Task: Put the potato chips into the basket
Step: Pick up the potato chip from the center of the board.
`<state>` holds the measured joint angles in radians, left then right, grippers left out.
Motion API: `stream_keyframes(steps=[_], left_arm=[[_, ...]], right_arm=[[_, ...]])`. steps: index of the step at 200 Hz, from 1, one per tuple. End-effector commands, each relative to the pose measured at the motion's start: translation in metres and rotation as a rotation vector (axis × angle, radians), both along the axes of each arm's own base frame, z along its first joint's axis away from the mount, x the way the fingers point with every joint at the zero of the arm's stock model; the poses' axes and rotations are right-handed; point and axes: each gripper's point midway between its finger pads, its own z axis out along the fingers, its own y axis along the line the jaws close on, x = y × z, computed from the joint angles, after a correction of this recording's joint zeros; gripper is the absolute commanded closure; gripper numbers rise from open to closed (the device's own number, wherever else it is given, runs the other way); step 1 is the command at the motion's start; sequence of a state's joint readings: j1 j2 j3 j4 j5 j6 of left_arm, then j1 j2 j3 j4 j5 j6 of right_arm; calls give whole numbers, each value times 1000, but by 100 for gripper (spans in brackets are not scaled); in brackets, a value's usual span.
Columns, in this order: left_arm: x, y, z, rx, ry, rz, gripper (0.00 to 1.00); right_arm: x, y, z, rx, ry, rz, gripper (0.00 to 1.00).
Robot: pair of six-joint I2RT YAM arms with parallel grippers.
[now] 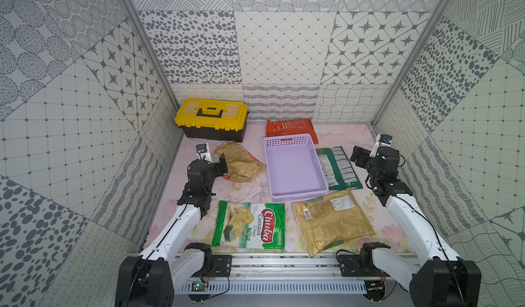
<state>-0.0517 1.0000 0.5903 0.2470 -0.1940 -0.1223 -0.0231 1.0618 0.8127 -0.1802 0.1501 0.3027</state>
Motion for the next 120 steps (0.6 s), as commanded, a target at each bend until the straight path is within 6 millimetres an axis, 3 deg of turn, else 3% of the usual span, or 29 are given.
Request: stream_keyframes(steps=[1, 23, 49, 77, 120], left_arm=[[-35, -8, 5, -58, 145, -36, 12], [-45, -43, 24, -97, 190, -242, 14], [-57, -85, 32, -223, 293, -463, 21], [-62, -114, 32, -351, 388, -592, 29], [-64, -131, 19, -398, 456, -658, 31]], right_arm=[[-13, -3, -34, 204, 208, -14, 9], [3, -14, -58, 480, 293, 20, 21], [16, -28, -97, 707, 391, 33, 39], [17, -34, -120, 688, 467, 29, 41], [17, -34, -141, 597, 576, 65, 40]])
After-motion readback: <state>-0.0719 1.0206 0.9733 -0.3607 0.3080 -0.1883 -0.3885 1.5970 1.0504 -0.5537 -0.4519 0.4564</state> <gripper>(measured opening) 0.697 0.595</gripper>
